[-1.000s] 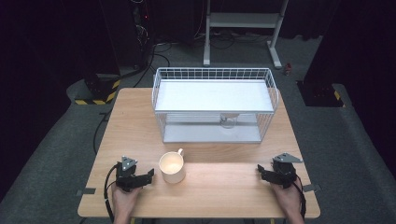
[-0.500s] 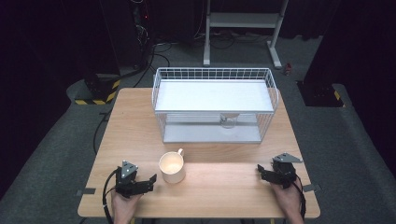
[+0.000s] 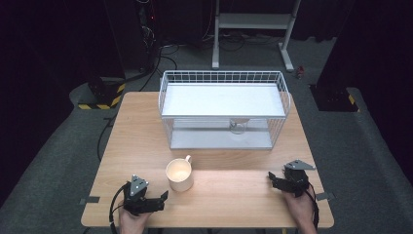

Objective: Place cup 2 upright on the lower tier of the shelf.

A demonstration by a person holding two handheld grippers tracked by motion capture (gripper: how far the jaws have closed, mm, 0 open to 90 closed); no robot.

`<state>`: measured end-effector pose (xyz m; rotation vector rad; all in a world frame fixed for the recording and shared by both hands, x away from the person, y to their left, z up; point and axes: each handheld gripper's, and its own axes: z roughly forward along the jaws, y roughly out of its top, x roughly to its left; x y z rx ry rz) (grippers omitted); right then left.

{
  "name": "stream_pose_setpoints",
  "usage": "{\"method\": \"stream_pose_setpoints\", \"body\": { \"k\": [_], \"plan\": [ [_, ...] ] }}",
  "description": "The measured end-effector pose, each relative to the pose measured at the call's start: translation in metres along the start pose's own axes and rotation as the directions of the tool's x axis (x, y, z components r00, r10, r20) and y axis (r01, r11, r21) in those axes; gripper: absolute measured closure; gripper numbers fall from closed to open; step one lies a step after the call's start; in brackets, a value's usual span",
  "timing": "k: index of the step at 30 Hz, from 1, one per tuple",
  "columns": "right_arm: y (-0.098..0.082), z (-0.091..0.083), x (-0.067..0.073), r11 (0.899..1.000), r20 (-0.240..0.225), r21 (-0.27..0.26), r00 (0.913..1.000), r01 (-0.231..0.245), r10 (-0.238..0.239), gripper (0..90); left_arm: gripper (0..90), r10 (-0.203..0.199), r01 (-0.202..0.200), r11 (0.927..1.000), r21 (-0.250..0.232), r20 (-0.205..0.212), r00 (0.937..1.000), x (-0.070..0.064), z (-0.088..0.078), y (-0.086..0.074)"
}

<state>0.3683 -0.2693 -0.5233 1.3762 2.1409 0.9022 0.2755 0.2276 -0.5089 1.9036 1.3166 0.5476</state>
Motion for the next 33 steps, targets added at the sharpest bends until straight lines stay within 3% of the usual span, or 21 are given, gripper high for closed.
{"method": "stream_pose_setpoints", "body": {
  "k": [21,28,33],
  "plan": [
    [0.000,0.000,0.000,1.000,0.000,-0.001,1.0000,0.004,-0.004,27.0,0.2,0.087,-0.087,0.9961,0.009,0.028,0.9958,-0.033,0.011,0.011],
    [0.000,0.000,0.000,1.000,0.000,-0.001,1.0000,0.004,-0.004,27.0,0.1,0.101,-0.101,0.9948,-0.001,0.052,0.9935,-0.041,0.018,0.020],
    [0.000,0.000,0.000,1.000,0.000,-0.001,1.0000,0.004,-0.004,27.0,0.1,0.086,-0.085,0.9962,-0.020,0.066,0.9941,-0.043,0.021,0.027]
  ]
}}
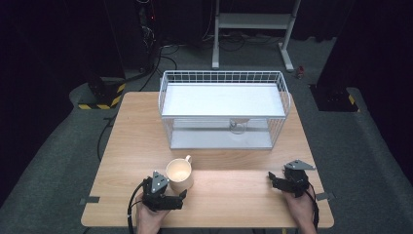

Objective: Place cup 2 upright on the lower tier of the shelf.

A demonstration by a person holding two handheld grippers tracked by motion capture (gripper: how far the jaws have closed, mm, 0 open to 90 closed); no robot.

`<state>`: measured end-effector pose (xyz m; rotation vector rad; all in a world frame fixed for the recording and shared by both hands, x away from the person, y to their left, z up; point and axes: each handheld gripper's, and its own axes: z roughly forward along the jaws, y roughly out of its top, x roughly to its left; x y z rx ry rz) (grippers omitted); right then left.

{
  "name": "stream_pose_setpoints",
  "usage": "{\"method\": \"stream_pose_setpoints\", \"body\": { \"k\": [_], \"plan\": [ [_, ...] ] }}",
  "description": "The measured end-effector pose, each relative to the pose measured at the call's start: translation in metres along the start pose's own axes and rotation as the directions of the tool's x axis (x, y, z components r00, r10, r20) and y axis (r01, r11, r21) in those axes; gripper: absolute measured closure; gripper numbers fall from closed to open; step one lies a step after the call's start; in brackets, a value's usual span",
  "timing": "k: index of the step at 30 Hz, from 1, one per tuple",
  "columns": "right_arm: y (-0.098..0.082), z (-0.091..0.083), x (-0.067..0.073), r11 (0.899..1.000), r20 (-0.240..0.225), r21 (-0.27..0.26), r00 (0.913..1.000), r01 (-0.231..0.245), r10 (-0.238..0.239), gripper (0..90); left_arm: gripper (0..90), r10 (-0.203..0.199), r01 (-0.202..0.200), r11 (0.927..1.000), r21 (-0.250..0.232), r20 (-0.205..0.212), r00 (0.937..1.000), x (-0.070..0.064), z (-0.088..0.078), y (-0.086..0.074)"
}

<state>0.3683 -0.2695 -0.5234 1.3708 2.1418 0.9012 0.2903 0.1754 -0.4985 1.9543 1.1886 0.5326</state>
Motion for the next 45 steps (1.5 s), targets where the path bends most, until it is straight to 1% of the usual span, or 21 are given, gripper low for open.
{"method": "stream_pose_setpoints", "body": {
  "k": [1,4,5,7,8,9,11,12,13,17,20,21,23,25,26,28,32,36,45],
  "plan": [
    [0.000,0.000,0.000,1.000,0.000,0.000,1.0000,0.000,0.000,27.0,0.1,0.007,-0.007,1.0000,-0.002,-0.001,1.0000,0.000,0.000,0.001],
    [0.000,0.000,0.000,1.000,0.000,0.000,1.0000,0.000,0.000,27.0,0.1,0.004,-0.004,1.0000,-0.009,0.001,1.0000,0.000,0.003,0.006],
    [0.000,0.000,0.000,1.000,0.000,0.000,1.0000,0.000,0.000,27.0,0.1,-0.006,0.006,0.9999,-0.014,0.003,1.0000,-0.001,0.003,0.007],
    [0.000,0.000,0.000,1.000,0.000,0.000,1.0000,0.000,0.000,27.0,0.1,-0.002,0.003,0.9998,-0.020,0.005,1.0000,-0.002,0.005,0.010],
    [0.000,0.000,0.000,1.000,0.000,0.000,1.0000,0.000,0.000,27.0,0.1,0.009,-0.009,0.9998,-0.020,0.001,1.0000,-0.002,0.006,0.012],
    [0.000,0.000,0.000,1.000,0.000,0.000,1.0000,0.000,0.000,27.0,0.1,0.011,-0.011,0.9998,-0.019,-0.001,0.9999,-0.002,0.007,0.013],
    [0.000,0.000,0.000,1.000,0.000,0.000,1.0000,0.000,0.000,27.0,0.1,-0.001,0.001,0.9997,-0.023,0.003,1.0000,-0.002,0.010,0.015],
    [0.000,0.000,0.000,1.000,0.000,0.000,1.0000,0.000,0.000,27.0,0.1,0.004,-0.004,0.9997,-0.024,0.002,1.0000,-0.002,0.011,0.017],
    [0.000,0.000,0.000,1.000,0.000,0.000,1.0000,0.000,0.000,27.0,0.1,-0.001,0.001,0.9997,-0.023,0.005,1.0000,-0.002,0.011,0.018],
    [0.000,0.000,0.000,1.000,0.000,0.000,1.0000,0.000,0.000,27.0,0.3,0.011,-0.011,0.9997,-0.022,-0.019,0.9998,-0.002,0.014,0.023],
    [0.000,0.000,0.000,1.000,0.000,0.000,1.0000,0.000,0.000,27.0,2.7,-0.009,0.008,0.9994,-0.033,-0.037,0.9993,-0.003,0.016,0.026],
    [0.000,0.000,0.000,1.000,0.000,0.000,1.0000,0.000,0.000,27.0,3.9,-0.008,0.007,0.9994,-0.035,-0.041,0.9991,-0.003,0.017,0.026],
    [0.000,0.000,0.000,1.000,0.000,0.000,1.0000,0.000,0.000,27.0,4.6,0.002,-0.004,0.9995,-0.032,-0.051,0.9987,-0.003,0.020,0.028],
    [0.000,0.000,0.000,1.000,0.000,-0.001,1.0000,-0.001,0.001,26.9,6.6,-0.008,0.006,0.9994,-0.035,-0.056,0.9984,-0.003,0.023,0.028],
    [0.000,0.000,0.000,1.000,0.000,-0.001,1.0000,-0.001,0.001,26.9,7.9,-0.009,0.007,0.9993,-0.037,-0.052,0.9986,-0.003,0.023,0.028],
    [0.000,0.000,0.000,1.000,0.000,0.000,1.0000,0.000,0.000,26.9,8.9,-0.006,0.003,0.9989,-0.046,-0.060,0.9982,-0.004,0.023,0.028],
    [0.000,0.000,0.000,1.000,0.000,-0.001,1.0000,-0.001,0.001,26.9,9.4,0.002,-0.004,0.9987,-0.050,-0.055,0.9985,-0.003,0.023,0.027],
    [0.000,0.000,0.000,1.000,-0.001,0.000,1.0000,-0.001,0.001,26.9,9.5,0.000,-0.003,0.9987,-0.051,-0.063,0.9980,-0.004,0.023,0.028],
    [0.000,0.000,0.000,1.000,-0.001,-0.001,1.0000,-0.001,0.001,26.8,9.6,0.009,-0.012,0.9986,-0.051,-0.053,0.9985,-0.004,0.024,0.032]
  ]
}}
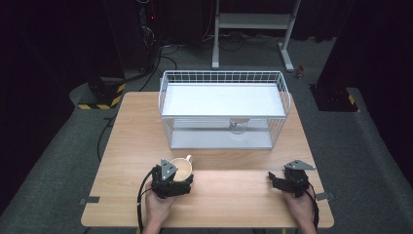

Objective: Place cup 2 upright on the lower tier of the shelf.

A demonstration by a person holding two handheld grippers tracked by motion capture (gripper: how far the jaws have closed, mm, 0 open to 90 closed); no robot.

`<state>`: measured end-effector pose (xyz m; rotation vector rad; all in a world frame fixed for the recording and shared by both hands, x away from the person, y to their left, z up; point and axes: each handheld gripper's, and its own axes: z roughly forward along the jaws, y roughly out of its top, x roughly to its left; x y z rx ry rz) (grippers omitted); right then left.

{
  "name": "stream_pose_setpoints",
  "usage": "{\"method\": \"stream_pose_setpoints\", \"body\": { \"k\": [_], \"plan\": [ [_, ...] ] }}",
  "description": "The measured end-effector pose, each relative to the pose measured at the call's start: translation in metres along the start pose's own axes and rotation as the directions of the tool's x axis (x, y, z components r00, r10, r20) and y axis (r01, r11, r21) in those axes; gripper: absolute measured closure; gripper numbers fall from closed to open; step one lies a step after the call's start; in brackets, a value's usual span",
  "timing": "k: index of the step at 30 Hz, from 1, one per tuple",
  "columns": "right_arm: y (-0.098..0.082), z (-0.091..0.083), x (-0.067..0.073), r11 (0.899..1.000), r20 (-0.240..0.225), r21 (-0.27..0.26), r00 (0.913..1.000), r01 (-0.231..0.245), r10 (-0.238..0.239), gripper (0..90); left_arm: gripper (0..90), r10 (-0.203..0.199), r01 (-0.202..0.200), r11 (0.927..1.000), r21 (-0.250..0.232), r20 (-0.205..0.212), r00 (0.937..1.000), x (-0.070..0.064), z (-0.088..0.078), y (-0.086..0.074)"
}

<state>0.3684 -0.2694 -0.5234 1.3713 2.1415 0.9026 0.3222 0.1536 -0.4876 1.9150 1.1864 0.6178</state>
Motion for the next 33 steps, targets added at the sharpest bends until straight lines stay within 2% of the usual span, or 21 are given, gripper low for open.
{"method": "stream_pose_setpoints", "body": {
  "k": [4,7,10,13,17,20,24,28,33],
  "plan": [
    [0.000,0.000,0.000,1.000,0.000,0.000,1.0000,0.000,0.000,26.8,9.8,0.004,-0.004,1.0000,-0.005,-0.007,1.0000,0.000,0.002,0.006],
    [0.000,0.000,0.000,1.000,0.000,0.000,1.0000,0.000,0.000,26.8,9.8,0.008,-0.008,0.9999,-0.011,0.002,1.0000,-0.001,0.003,0.011],
    [0.000,0.000,0.000,1.000,0.000,0.000,1.0000,0.000,0.000,26.8,9.9,0.029,-0.029,0.9995,-0.011,-0.009,0.9996,-0.003,0.004,0.014],
    [0.000,0.000,0.000,1.000,0.000,0.000,1.0000,0.000,0.000,26.8,9.9,0.015,-0.015,0.9997,-0.019,-0.001,0.9999,-0.003,0.005,0.016],
    [0.000,0.000,0.000,1.000,0.000,0.000,1.0000,0.000,0.000,26.8,9.9,0.033,-0.033,0.9994,-0.011,-0.010,0.9994,-0.003,0.007,0.019],
    [0.000,0.000,0.000,1.000,-0.001,0.000,1.0000,0.001,-0.001,26.7,9.9,0.023,-0.023,0.9995,-0.020,-0.007,0.9997,-0.003,0.007,0.022],
    [0.000,0.000,0.000,1.000,-0.001,0.000,1.0000,0.001,-0.001,26.7,9.9,0.044,-0.044,0.9986,-0.028,-0.008,0.9990,-0.004,0.009,0.028],
    [0.000,0.000,0.000,1.000,-0.001,0.000,1.0000,0.001,-0.001,26.7,9.9,0.029,-0.029,0.9989,-0.037,0.001,0.9996,-0.002,0.013,0.033],
    [0.000,0.000,0.000,1.000,-0.001,0.000,1.0000,0.001,-0.001,26.7,9.9,0.034,-0.033,0.9986,-0.041,0.004,0.9994,-0.002,0.021,0.044]
  ]
}}
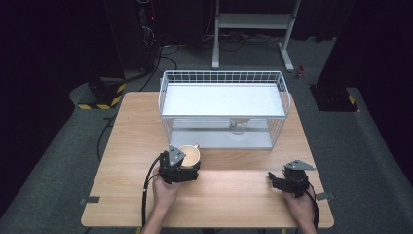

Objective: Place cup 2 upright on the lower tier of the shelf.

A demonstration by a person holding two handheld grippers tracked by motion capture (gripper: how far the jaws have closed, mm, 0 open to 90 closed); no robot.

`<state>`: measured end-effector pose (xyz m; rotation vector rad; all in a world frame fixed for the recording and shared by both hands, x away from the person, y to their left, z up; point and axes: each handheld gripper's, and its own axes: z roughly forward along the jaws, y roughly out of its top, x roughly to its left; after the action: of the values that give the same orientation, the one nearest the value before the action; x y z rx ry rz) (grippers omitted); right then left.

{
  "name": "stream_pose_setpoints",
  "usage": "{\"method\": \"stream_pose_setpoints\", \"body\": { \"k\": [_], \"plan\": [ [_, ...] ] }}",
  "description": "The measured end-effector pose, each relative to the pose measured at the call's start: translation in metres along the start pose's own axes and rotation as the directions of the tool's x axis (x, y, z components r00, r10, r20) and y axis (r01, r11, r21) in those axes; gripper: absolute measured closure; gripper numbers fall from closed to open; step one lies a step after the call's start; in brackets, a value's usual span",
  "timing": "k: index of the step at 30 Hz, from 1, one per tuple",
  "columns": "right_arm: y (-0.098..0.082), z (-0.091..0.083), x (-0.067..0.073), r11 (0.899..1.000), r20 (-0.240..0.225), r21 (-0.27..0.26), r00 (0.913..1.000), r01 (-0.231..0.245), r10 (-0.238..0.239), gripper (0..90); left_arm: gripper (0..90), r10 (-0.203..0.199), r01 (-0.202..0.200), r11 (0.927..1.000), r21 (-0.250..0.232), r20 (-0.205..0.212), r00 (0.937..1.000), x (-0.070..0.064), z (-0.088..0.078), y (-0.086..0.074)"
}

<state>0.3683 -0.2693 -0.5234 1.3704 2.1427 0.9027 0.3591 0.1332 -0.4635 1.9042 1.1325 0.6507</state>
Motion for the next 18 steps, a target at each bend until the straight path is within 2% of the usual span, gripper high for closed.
{"method": "stream_pose_setpoints", "body": {
  "k": [10,13,18],
  "plan": [
    [0.000,0.000,0.000,1.000,0.000,0.000,1.0000,-0.001,0.001,26.7,10.0,0.003,-0.003,1.0000,-0.003,0.004,1.0000,-0.001,0.019,0.017],
    [0.000,0.000,0.000,1.000,0.000,0.000,1.0000,0.000,0.000,26.6,10.0,0.019,-0.019,0.9998,-0.008,-0.004,0.9998,-0.001,0.024,0.022],
    [0.000,0.000,0.000,1.000,0.000,0.000,1.0000,0.001,-0.001,26.7,10.1,0.012,-0.012,0.9998,-0.017,-0.012,0.9999,-0.001,0.031,0.028]
  ]
}}
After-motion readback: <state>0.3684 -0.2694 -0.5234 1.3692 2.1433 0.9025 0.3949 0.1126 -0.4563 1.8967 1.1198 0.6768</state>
